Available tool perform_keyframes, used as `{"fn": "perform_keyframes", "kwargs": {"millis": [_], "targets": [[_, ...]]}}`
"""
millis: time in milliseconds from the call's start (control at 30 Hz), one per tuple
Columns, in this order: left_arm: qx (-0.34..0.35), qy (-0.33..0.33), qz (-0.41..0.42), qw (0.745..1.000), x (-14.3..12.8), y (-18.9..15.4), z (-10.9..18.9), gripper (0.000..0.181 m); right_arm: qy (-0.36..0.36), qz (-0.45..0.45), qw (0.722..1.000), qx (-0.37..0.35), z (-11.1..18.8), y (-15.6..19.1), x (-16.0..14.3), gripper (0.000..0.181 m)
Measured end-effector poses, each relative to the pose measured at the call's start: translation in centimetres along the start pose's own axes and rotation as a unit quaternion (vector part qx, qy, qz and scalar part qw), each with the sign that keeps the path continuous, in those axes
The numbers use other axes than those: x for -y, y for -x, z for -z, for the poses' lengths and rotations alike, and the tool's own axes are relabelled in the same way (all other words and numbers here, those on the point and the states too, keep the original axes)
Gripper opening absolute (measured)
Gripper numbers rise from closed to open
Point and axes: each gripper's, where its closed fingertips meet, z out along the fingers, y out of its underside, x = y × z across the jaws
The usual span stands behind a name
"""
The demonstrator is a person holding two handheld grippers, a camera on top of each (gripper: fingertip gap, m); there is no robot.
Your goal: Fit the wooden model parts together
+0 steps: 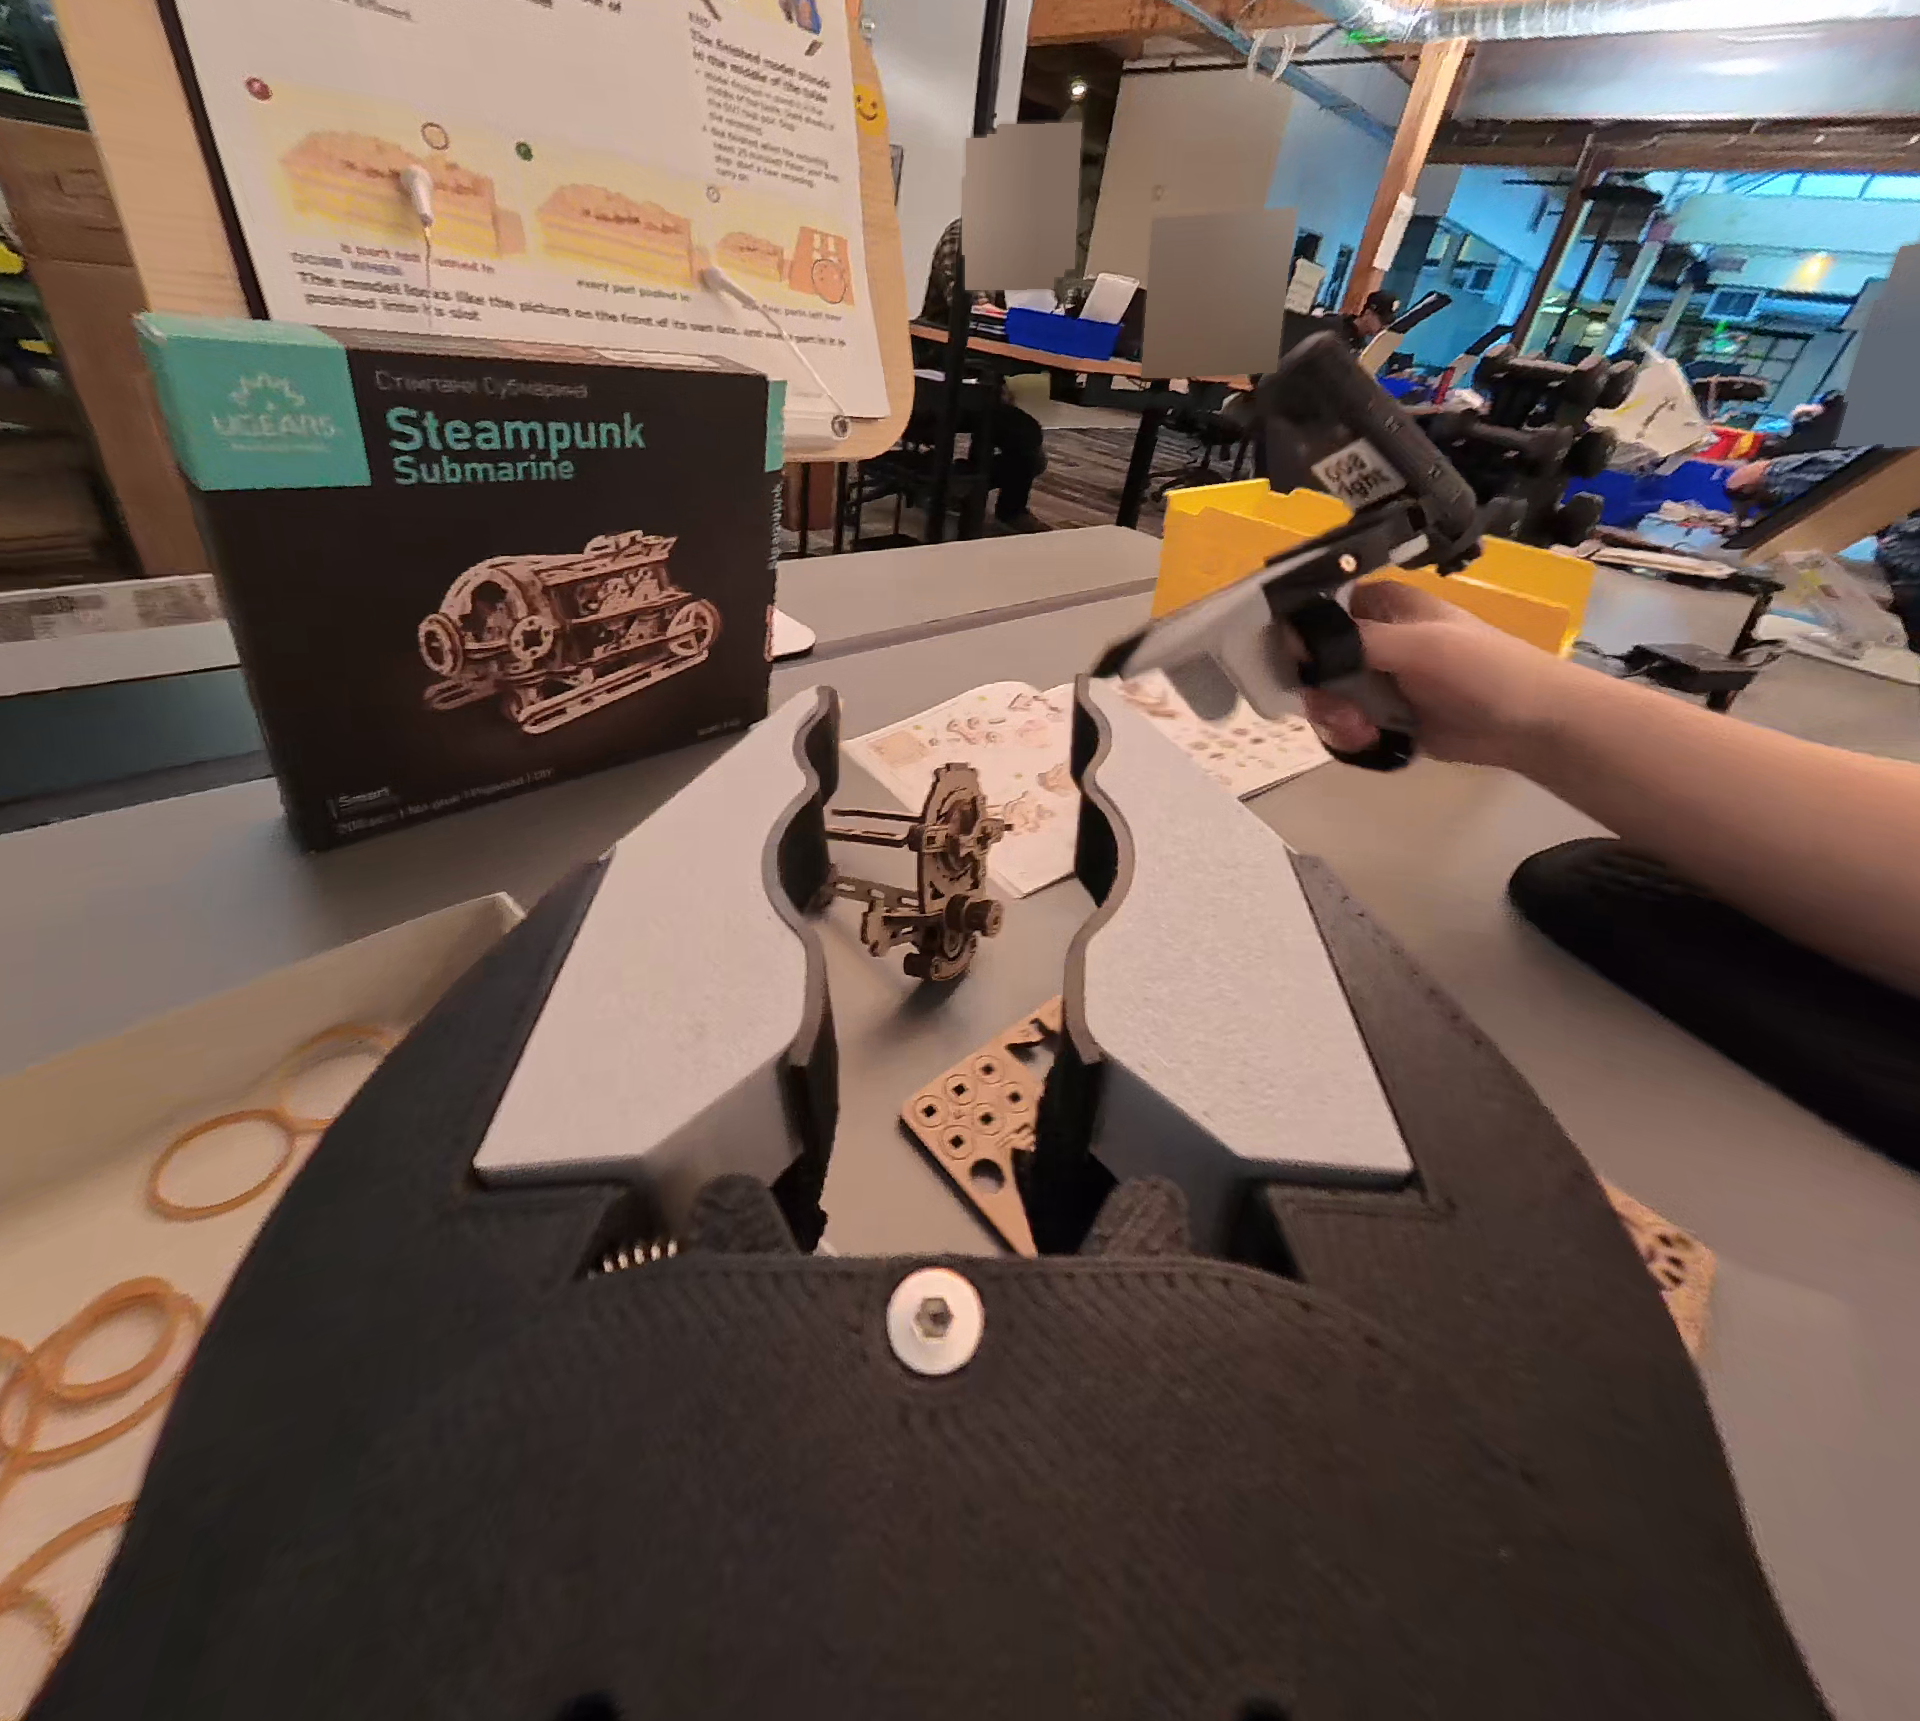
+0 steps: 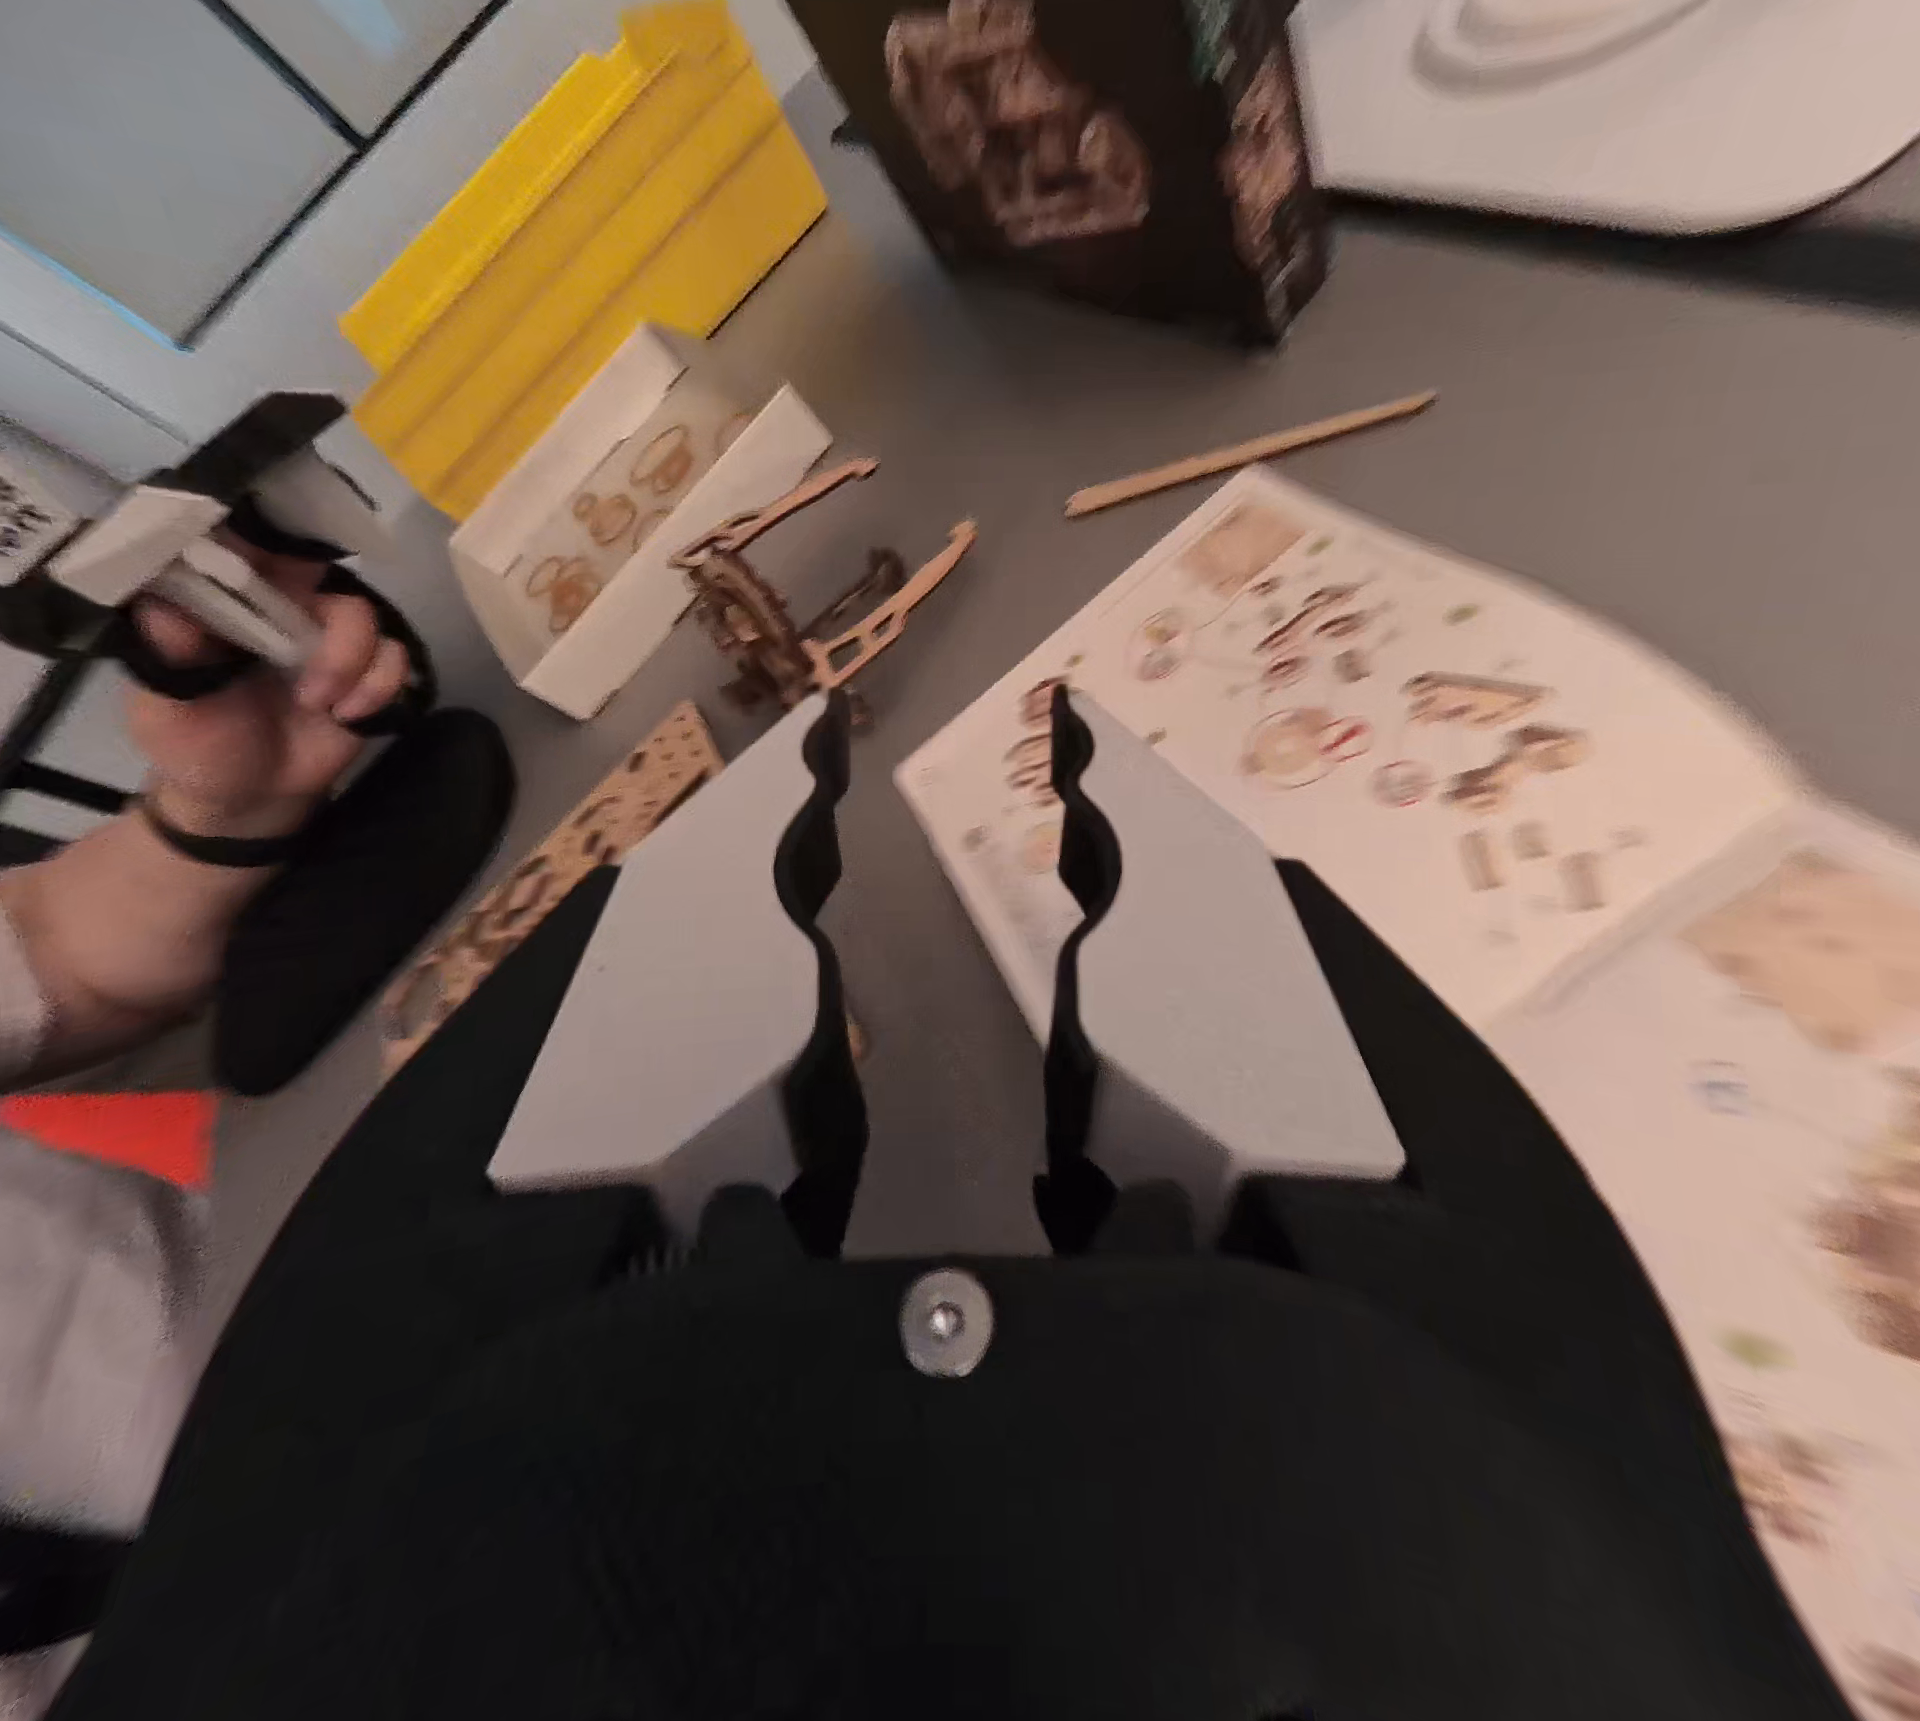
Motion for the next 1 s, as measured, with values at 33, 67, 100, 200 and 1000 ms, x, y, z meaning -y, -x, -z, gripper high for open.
{"fn": "perform_keyframes", "kwargs": {"millis": [33, 67, 100, 200, 1000], "targets": [[-0.004, -0.001, 0.004, 1.000, 0.1, -0.2, 0.0, 0.043, -0.009, 0.034, 0.999, -0.018, 0.6, -0.9, 0.5, 0.034], [-0.007, -0.004, 0.005, 1.000, 0.3, -0.4, 0.0, 0.043, -0.008, 0.064, 0.997, -0.039, 0.9, -2.0, 0.5, 0.033], [-0.007, -0.005, 0.001, 1.000, 0.3, -0.4, 0.0, 0.042, 0.007, 0.089, 0.994, -0.057, 1.0, -3.1, -0.1, 0.032], [0.007, 0.007, -0.029, 1.000, -0.1, -0.1, -0.1, 0.043, 0.069, 0.142, 0.984, -0.085, 0.8, -4.7, -2.4, 0.026], [-0.111, 0.151, -0.082, 0.979, -5.5, -4.7, -1.4, 0.029, 0.139, 0.330, 0.932, 0.054, -2.2, 3.9, -9.8, 0.021]]}}
